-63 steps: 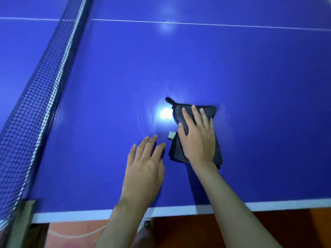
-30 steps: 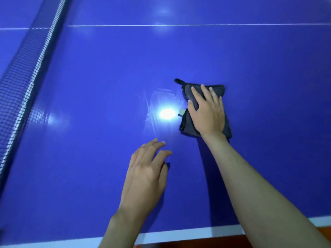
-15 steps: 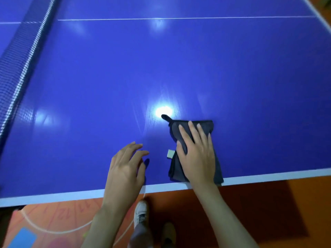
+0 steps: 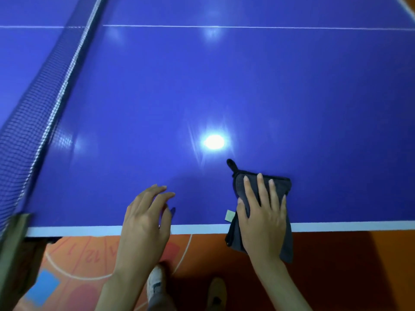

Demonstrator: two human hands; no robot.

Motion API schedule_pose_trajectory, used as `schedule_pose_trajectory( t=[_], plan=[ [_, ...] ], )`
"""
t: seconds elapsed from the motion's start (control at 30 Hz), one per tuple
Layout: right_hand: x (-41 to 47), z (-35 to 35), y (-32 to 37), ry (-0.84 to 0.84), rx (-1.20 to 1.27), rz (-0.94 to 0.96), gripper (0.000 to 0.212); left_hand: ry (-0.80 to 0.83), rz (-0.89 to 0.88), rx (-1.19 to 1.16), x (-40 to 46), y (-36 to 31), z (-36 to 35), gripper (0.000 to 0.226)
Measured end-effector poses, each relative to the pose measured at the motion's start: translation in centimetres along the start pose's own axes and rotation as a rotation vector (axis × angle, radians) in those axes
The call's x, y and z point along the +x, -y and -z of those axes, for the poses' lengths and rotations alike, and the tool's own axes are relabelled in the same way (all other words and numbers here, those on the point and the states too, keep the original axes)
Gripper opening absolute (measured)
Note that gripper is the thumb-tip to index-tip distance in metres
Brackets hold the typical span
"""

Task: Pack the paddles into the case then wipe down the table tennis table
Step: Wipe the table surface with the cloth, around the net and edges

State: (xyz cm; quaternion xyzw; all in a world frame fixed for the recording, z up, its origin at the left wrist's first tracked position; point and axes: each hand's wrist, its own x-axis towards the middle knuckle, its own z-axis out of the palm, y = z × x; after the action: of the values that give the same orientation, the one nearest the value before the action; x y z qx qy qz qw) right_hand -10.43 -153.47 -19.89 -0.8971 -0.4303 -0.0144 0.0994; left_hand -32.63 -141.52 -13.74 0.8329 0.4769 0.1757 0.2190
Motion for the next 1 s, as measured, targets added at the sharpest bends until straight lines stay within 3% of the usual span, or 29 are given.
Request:
schedule_pose_trajectory(
  t=[0.3,0.5,0.77,1.0],
  plan=[
    [0.0,-2.3,14.3,0.085,-0.013,0.147,0.062,-0.183,0.239,0.065,0.2,8.6,8.1,0.032],
    [-1.5,-3.6,26.2,0.127,0.022,0.251,0.063,-0.235,0.488,-0.133,0.8,13.5,13.6,0.041],
    [-4.5,-6.1,42.4,0.175,0.108,0.367,0.062,-0.32,0.566,-0.349,0.4,19.2,18.5,0.038],
    [-3.9,-7.1,45.0,0.063,0.099,0.371,0.058,-0.351,0.626,-0.552,0.5,19.3,18.9,0.046]
  ],
)
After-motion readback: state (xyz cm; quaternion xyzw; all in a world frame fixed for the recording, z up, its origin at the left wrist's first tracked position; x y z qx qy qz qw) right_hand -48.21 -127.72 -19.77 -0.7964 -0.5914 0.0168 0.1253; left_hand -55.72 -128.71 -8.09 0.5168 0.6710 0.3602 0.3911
